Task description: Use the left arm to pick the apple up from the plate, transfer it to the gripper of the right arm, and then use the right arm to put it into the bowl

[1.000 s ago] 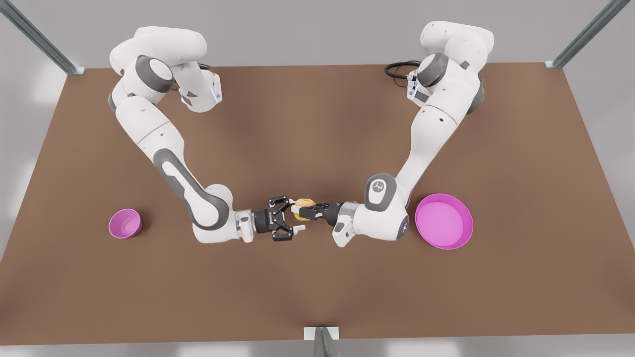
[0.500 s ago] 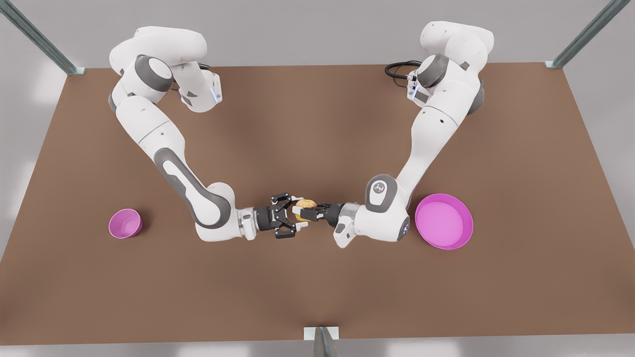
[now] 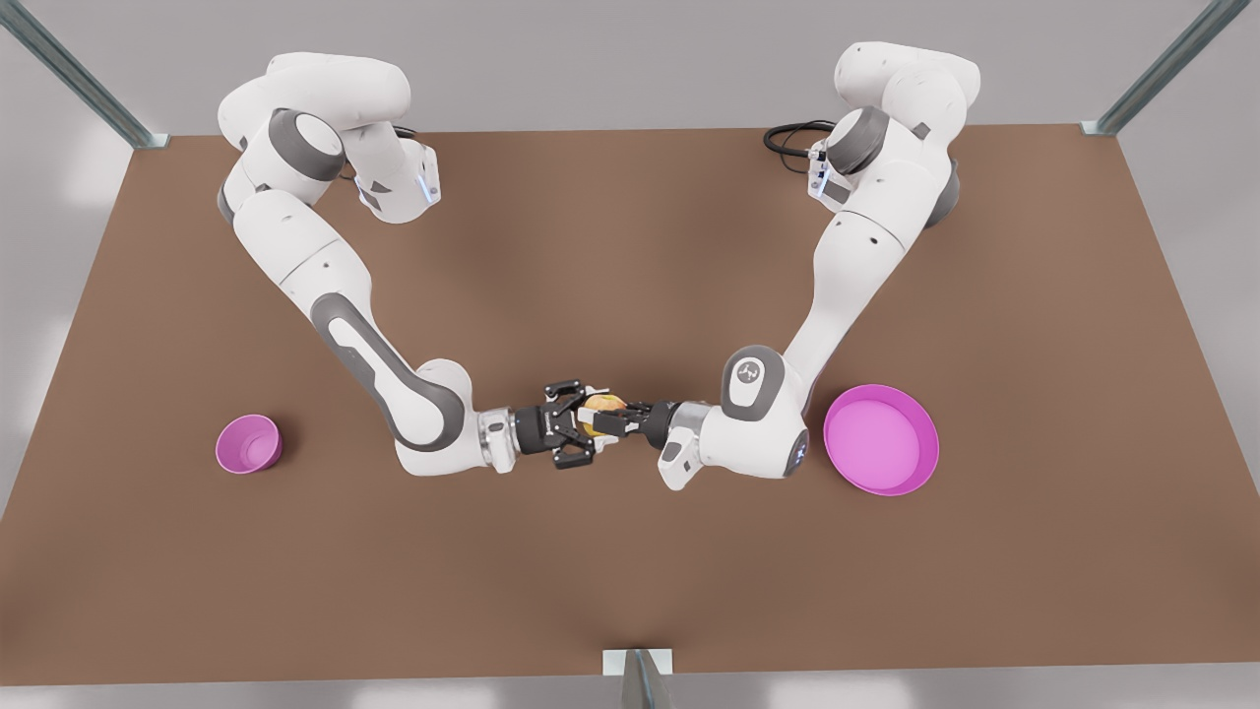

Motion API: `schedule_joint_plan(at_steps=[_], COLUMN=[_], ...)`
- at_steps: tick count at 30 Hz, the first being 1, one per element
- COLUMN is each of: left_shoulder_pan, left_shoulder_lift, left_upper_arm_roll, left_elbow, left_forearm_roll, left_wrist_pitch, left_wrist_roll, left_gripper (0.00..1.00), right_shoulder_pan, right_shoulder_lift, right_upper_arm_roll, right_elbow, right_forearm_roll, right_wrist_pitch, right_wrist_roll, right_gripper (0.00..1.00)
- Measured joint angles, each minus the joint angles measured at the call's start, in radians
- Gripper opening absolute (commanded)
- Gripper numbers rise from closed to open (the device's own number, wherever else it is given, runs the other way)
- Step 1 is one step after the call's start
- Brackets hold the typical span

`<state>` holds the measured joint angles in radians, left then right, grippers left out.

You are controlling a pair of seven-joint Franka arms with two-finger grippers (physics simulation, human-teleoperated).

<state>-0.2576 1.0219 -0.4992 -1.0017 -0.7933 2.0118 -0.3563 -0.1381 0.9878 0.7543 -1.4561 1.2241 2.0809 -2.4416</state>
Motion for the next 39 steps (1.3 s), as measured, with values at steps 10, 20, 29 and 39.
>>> schedule_joint_plan(at_steps=[10,20,29,39], left_shoulder_pan=[0.007,0.055,0.447,0.236], left_shoulder_lift=[-0.003,-0.023,-0.247,-0.785], left_upper_arm_roll=[0.0,-0.002,-0.021,0.254], left_elbow=[-0.004,0.0,0.052,-0.535], left_forearm_roll=[-0.008,-0.01,0.364,0.881], left_wrist_pitch=[-0.006,-0.062,-0.468,-0.582], left_wrist_roll=[0.003,0.001,-0.028,0.088], left_gripper=[1.0,1.0,1.0,1.0], right_shoulder_pan=[-0.003,-0.016,-0.079,-0.28], right_shoulder_lift=[-0.001,-0.002,-0.069,-0.212], right_upper_arm_roll=[0.006,0.006,-0.041,-0.057], right_elbow=[0.0,0.0,-0.025,-0.024], right_forearm_roll=[-0.001,-0.004,-0.183,-0.999], right_wrist_pitch=[0.003,-0.006,-0.023,-0.212], right_wrist_roll=[0.007,0.015,0.048,0.236], right_gripper=[0.79,0.79,0.78,0.78])
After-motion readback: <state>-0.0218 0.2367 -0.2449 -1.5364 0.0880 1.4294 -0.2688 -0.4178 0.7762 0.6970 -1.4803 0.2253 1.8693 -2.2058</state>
